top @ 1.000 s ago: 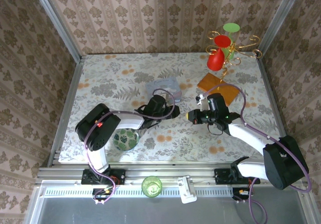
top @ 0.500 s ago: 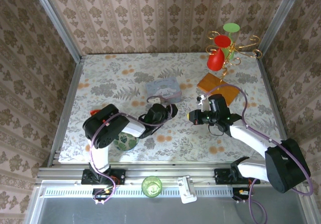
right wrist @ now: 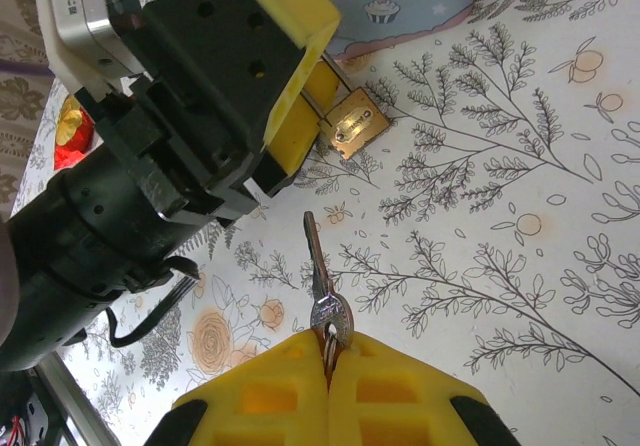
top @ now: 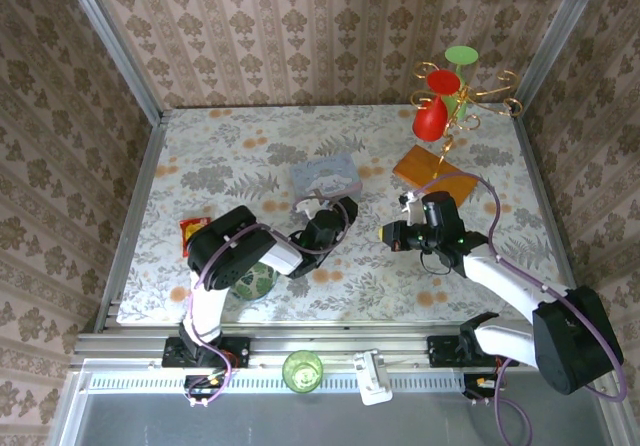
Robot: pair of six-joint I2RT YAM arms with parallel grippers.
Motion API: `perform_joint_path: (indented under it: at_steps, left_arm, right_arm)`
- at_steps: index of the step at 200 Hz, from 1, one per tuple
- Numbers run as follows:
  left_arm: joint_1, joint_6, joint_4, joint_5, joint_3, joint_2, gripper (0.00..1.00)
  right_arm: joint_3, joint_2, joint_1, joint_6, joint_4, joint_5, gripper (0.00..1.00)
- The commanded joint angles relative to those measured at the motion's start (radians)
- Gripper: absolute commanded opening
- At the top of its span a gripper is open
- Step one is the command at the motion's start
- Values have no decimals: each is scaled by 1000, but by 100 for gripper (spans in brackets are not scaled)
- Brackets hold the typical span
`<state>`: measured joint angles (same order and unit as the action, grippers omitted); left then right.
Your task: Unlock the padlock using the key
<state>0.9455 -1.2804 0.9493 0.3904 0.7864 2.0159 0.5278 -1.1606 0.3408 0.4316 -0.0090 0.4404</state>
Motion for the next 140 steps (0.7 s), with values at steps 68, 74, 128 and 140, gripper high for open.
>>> perform_joint_path:
  at_steps: [68, 74, 128, 140]
  left_arm:
    - [56, -65, -423, -22, 57, 63, 52]
    - [61, -68, -422, -23, 57, 63, 52]
    - [78, -125, -336, -45, 28, 98, 38]
    - [82, -100, -386, -31, 44, 81, 39]
  right_arm:
    - [-13, 30, -29, -24, -35, -3, 0]
    - [-12, 30, -29, -27, -36, -4, 0]
    - [-1, 24, -32, -17, -30, -2, 0]
    - [-3, 28, -32, -16, -31, -5, 0]
